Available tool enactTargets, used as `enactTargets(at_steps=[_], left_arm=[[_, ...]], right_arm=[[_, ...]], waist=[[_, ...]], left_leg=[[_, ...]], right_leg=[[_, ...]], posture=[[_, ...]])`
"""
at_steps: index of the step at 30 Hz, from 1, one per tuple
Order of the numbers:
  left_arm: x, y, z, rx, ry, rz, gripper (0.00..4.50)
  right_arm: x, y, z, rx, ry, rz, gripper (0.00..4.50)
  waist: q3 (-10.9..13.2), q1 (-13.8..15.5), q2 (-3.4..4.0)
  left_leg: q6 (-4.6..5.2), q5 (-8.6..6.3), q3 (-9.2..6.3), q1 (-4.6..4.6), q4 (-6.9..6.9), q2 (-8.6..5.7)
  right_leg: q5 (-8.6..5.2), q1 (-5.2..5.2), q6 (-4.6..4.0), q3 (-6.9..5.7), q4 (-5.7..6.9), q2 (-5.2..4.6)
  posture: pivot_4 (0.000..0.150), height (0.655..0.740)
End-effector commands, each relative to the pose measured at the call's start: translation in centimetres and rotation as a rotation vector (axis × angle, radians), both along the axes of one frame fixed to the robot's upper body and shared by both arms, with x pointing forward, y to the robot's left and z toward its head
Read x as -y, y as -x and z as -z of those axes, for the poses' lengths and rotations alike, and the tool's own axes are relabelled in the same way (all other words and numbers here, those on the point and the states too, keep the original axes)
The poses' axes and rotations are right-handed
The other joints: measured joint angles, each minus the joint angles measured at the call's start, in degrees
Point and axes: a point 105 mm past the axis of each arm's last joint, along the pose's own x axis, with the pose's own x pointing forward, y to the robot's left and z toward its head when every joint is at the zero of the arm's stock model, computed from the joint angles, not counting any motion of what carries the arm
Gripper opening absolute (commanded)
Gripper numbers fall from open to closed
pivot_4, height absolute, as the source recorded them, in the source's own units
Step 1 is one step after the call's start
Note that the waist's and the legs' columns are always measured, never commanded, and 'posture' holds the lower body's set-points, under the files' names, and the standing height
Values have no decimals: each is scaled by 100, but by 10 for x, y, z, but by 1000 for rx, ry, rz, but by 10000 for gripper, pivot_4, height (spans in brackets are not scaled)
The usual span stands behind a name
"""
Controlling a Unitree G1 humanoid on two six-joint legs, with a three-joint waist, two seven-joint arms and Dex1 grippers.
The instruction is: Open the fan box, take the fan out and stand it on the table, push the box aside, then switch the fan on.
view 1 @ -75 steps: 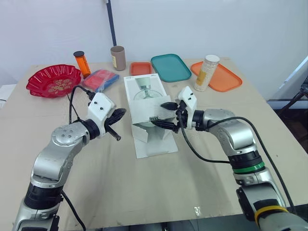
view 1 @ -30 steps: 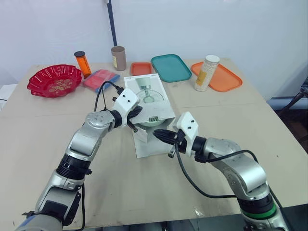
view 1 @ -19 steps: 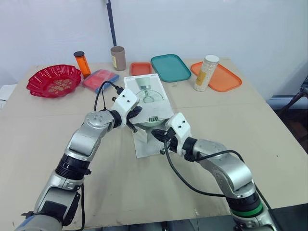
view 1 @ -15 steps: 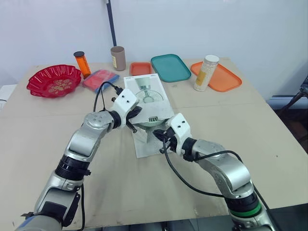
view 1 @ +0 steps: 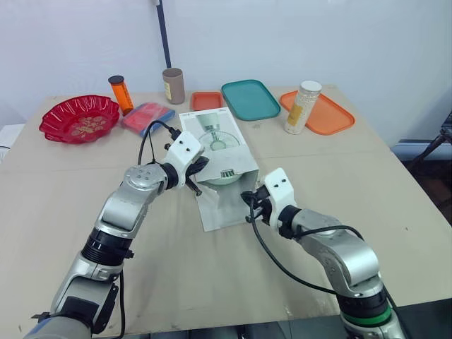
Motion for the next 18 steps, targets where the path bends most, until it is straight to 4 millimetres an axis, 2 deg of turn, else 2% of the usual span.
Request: enactTargets(at_steps=[1,10,18], left_arm=[[-2,1,2,-2,1,-7,0],[-3,1,0,5,6,-14,0],[-3,2,0,6,5,-14,0]], right_arm=[[11,1,-16,59,-1,32,595],[32,-14,-16,78,58,72,595],[41,-49,-17,133,105,97,595]], waist=[[-1,0,1],[-1,0,1],[-1,-4,2]], left_leg=[[0,0,0,0,0,0],[1,0,1,0,0,0],[1,0,5,2,0,0]], right_leg=[[0,0,0,0,0,0],[0,1,0,1,0,0],[0,1,0,3,0,1]], posture=[[1500,7400],[1500,7400],[1500,7400]])
